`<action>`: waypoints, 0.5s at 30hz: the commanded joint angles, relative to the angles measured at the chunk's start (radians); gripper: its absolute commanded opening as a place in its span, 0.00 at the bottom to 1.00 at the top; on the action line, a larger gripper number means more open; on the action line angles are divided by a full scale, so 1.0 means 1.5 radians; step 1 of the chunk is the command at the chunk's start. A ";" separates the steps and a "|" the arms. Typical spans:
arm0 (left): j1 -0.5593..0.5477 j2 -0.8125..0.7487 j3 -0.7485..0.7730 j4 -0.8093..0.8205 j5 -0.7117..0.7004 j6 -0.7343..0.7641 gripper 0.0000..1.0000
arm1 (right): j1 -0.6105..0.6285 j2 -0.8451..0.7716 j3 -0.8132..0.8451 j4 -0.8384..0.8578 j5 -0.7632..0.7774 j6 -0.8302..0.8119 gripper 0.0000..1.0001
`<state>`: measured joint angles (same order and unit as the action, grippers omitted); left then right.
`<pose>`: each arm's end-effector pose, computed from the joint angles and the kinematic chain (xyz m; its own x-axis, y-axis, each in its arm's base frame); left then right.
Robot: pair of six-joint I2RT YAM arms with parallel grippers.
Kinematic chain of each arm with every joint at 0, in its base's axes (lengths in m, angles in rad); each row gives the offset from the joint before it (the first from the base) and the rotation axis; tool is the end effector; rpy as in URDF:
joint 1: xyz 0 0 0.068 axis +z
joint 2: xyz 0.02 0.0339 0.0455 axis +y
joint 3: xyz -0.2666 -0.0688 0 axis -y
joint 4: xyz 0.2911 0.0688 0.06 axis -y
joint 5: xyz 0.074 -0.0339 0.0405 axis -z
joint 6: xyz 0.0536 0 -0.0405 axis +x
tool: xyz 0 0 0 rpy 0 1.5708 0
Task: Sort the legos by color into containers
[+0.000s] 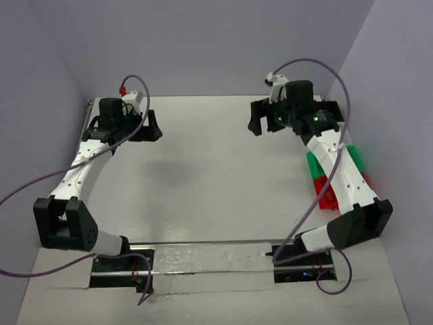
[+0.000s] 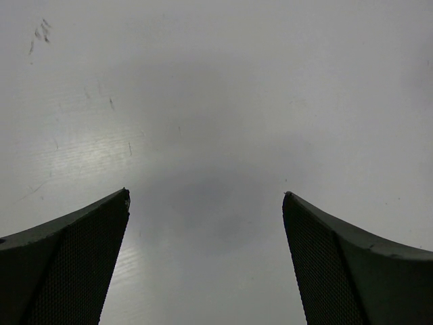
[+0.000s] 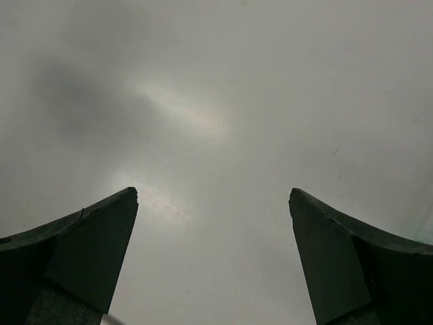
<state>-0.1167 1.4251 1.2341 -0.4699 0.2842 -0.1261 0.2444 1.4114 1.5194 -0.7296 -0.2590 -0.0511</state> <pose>0.3732 -0.0589 0.3039 -0.6465 -0.0458 -0.7615 0.2523 0.9292 -0.2700 0.3488 0.1011 0.3945 -0.5420 -0.1861 -0.8195 -0.4642 0.8792 0.1074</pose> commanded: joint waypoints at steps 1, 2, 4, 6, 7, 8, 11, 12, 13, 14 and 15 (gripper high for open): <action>0.006 -0.080 -0.034 0.005 -0.004 0.027 0.99 | 0.020 -0.040 -0.114 0.102 0.008 0.053 1.00; 0.006 -0.091 -0.041 0.005 -0.005 0.030 0.99 | 0.025 -0.051 -0.131 0.114 0.024 0.052 1.00; 0.006 -0.110 -0.052 0.002 -0.015 0.035 0.99 | 0.030 -0.071 -0.159 0.127 0.047 0.054 1.00; 0.006 -0.122 -0.060 0.000 -0.023 0.036 0.99 | 0.029 -0.077 -0.162 0.123 0.053 0.054 1.00; 0.006 -0.125 -0.063 0.001 -0.027 0.036 0.99 | 0.029 -0.078 -0.161 0.124 0.054 0.055 1.00; 0.006 -0.129 -0.067 0.003 -0.030 0.034 0.99 | 0.029 -0.080 -0.160 0.125 0.053 0.055 1.00; 0.006 -0.133 -0.069 0.006 -0.039 0.027 0.99 | 0.030 -0.079 -0.157 0.124 0.049 0.056 1.00; 0.006 -0.137 -0.072 0.011 -0.046 0.021 0.99 | 0.031 -0.078 -0.156 0.123 0.045 0.056 1.00; 0.006 -0.140 -0.075 0.019 -0.060 0.016 0.99 | 0.032 -0.078 -0.158 0.122 0.042 0.056 1.00; 0.006 -0.139 -0.072 0.018 -0.063 0.012 0.99 | 0.034 -0.079 -0.160 0.124 0.044 0.055 1.00; 0.006 -0.139 -0.070 0.016 -0.063 0.009 0.99 | 0.035 -0.080 -0.162 0.125 0.045 0.055 1.00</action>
